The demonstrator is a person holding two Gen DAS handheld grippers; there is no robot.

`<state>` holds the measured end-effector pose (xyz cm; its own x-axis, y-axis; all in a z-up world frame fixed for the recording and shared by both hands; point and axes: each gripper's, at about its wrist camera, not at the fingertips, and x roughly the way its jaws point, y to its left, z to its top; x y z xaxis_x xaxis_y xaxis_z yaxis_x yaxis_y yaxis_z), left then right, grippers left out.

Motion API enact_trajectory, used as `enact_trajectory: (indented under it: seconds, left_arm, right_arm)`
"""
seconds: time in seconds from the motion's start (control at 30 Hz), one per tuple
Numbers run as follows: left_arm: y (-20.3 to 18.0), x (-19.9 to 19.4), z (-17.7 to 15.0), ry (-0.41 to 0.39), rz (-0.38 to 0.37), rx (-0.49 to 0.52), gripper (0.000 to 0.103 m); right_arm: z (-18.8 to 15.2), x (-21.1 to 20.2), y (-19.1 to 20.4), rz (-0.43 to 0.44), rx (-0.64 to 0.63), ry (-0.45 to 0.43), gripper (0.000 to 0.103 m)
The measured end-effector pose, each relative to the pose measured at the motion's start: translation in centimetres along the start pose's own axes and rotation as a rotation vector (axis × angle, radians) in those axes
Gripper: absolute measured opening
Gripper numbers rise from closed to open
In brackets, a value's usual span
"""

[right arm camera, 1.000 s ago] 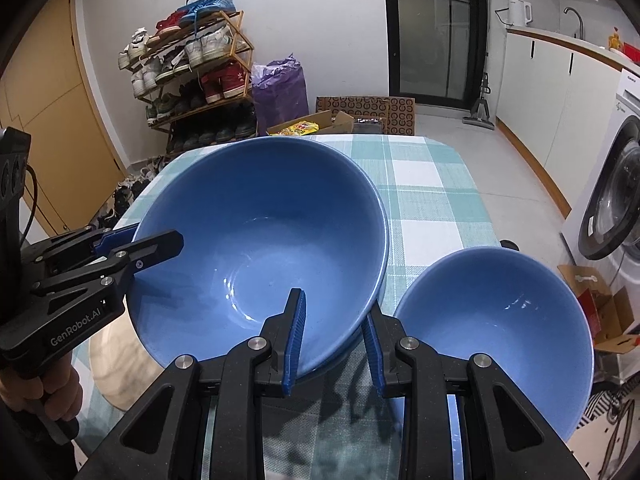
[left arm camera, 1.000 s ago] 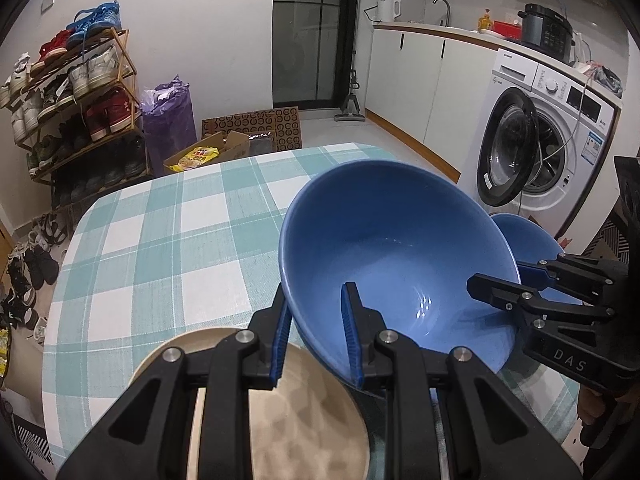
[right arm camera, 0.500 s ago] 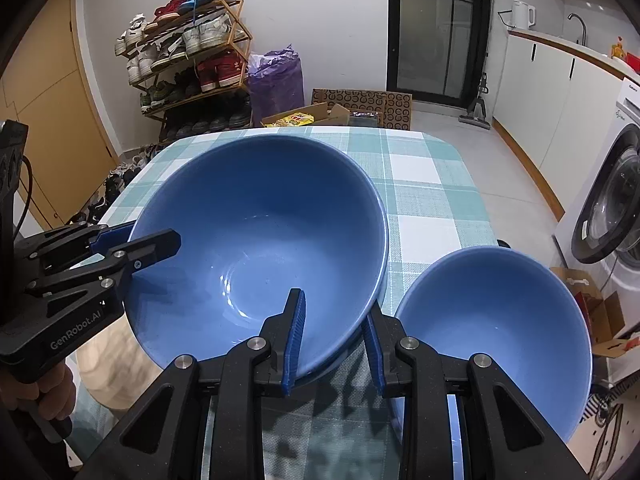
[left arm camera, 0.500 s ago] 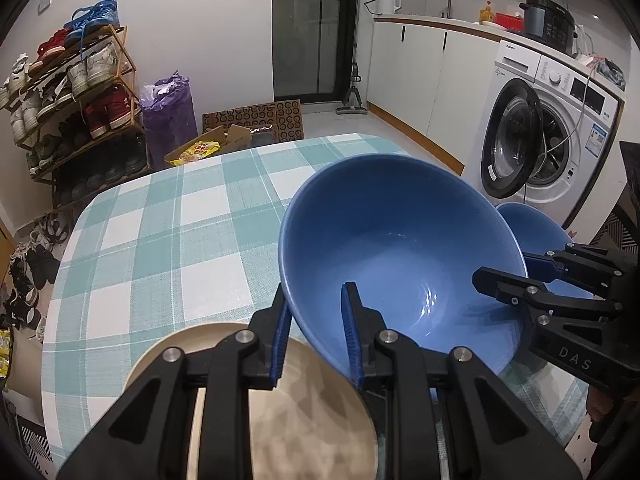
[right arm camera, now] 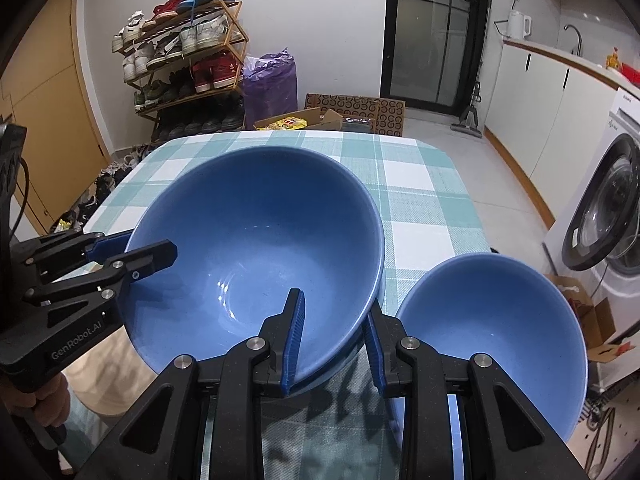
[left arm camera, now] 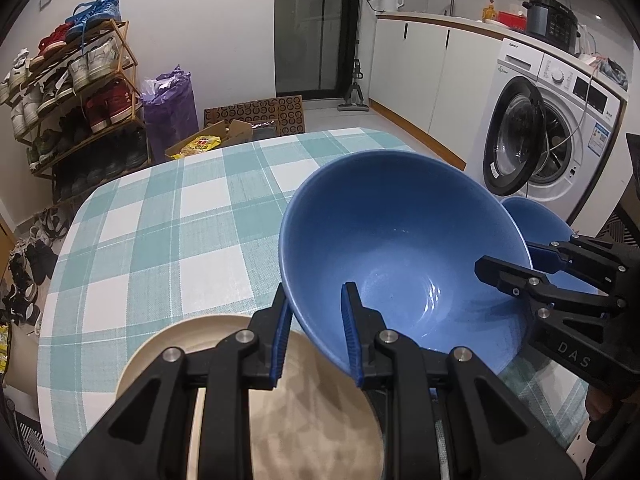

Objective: Organize plates and bowls

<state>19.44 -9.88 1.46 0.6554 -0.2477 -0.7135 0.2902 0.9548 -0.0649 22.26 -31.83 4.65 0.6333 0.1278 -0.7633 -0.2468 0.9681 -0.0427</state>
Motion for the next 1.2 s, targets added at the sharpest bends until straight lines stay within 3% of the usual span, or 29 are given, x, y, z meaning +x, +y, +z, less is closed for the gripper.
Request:
enact_trajectory:
  seconds: [0.13,0.27,0.47,0.53,0.57,0.6,0.7,0.83,0.9,0.93,1.03,1.1,1.2]
  left_arm:
    - [0.2,0.0,0.0,0.0,0.005,-0.006,0.023]
    - [0.4,-0.2,0.0,-0.005,0.007,-0.009,0.024]
    - [0.4,-0.4,0.0,-0.001,-0.001,-0.02,0.025]
    - [0.4,-0.6,0.1,0.004,-0.012,-0.029,0.032]
    - [0.5,-0.8,0.1,0.005,-0.019,-0.039,0.043]
    - [0.5,-0.9,0.2,0.005,-0.024,-0.047,0.048]
    - [0.2,-1.5,0.4,-0.004,-0.039,-0.05,0.053]
    - [-0.8,-2.0,0.7,-0.016,-0.036,-0.032,0.059]
    - [-1.4,-2.1,0.8,-0.023,-0.042,-0.03,0.081]
    - [-1.7,-2.3,0.8,-0.035,-0.042,-0.026,0.081]
    - [-2.7,-2.5,1.1,-0.037,-0.065,0.0,0.086]
    - [-3.4,-2.6,1.2,-0.032,-0.089,0.006,0.099]
    - [-4.1,-3.1,1.5,-0.051,-0.132,0.006,0.103]
  right_arm:
    - [-0.1,-0.1,-0.2,0.015,-0.003,-0.011,0.034]
    - [-0.4,0.0,-0.3,-0.009,-0.016,-0.018,0.048]
    - [-1.0,-0.4,-0.8,0.032,-0.009,-0.029,0.052]
    - [-1.2,-0.6,-1.0,0.046,0.0,-0.035,0.053]
    - [-1.3,-0.7,-1.1,0.055,0.004,-0.039,0.054]
    - [-1.4,-0.9,-1.2,0.065,0.007,-0.044,0.058]
    - [-1.8,-2.1,-1.5,0.088,0.02,-0.076,0.076]
    - [-2.2,-4.2,-1.9,0.1,0.019,-0.12,0.091]
    - [-2.4,-5.2,-2.1,0.103,0.019,-0.138,0.095]
    - [-2.4,-5.6,-2.4,0.102,0.026,-0.145,0.101]
    - [-2.7,-6.9,-3.4,0.083,0.053,-0.171,0.102]
    - [-2.7,-7.5,-4.2,0.069,0.073,-0.176,0.102]
    - [-3.3,-8.8,-5.8,0.036,0.119,-0.197,0.102]
